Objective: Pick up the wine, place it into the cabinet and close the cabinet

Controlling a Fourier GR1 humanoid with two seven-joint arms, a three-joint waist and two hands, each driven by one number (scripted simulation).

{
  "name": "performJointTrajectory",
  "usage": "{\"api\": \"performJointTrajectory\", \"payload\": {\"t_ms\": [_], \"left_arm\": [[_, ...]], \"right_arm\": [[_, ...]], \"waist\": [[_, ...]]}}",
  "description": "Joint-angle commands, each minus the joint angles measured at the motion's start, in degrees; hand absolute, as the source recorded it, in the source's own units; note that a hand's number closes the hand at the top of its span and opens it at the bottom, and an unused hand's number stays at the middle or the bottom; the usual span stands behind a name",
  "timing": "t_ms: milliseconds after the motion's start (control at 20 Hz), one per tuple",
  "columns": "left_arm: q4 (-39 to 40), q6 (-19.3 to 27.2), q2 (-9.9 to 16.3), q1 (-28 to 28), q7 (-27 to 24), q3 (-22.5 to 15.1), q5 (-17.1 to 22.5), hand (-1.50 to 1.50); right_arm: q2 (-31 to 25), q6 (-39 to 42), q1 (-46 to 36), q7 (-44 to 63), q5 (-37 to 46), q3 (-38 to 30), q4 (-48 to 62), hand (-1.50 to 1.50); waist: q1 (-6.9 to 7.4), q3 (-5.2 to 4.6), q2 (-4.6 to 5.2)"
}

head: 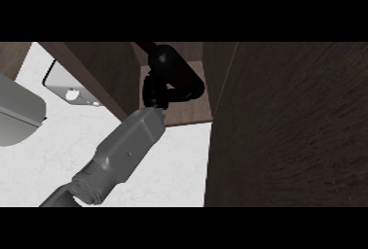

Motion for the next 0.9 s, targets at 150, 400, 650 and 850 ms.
{"api": "performJointTrajectory", "payload": {"t_ms": [150, 400, 650, 850], "left_arm": [[-4.6, 2.5, -0.1, 3.4, -0.6, -5.4, 4.2, 1.5], [-4.4, 3.2, -0.1, 1.9, -3.2, -4.9, 8.4, 1.5], [-6.6, 8.0, -0.1, 1.8, -6.0, -6.4, 13.2, -1.5], [-4.4, 6.7, -0.1, 0.4, -6.5, -6.4, 15.1, -1.5]], "right_arm": [[1.2, -2.5, -2.7, 2.6, 1.0, 1.1, -0.8, -1.5], [0.6, -0.9, -1.1, 0.3, 1.4, 0.8, 0.6, -1.5], [-0.5, 0.0, -1.4, 1.3, -0.3, 0.4, -0.2, -1.5], [0.4, -0.8, -1.2, 0.9, -0.6, 0.1, -0.2, -1.5]], "waist": [[-0.34, -0.06, -0.1], [-0.41, -0.01, 0.11], [-1.63, 0.0, 0.14], [-1.08, 0.01, 0.31]]}}
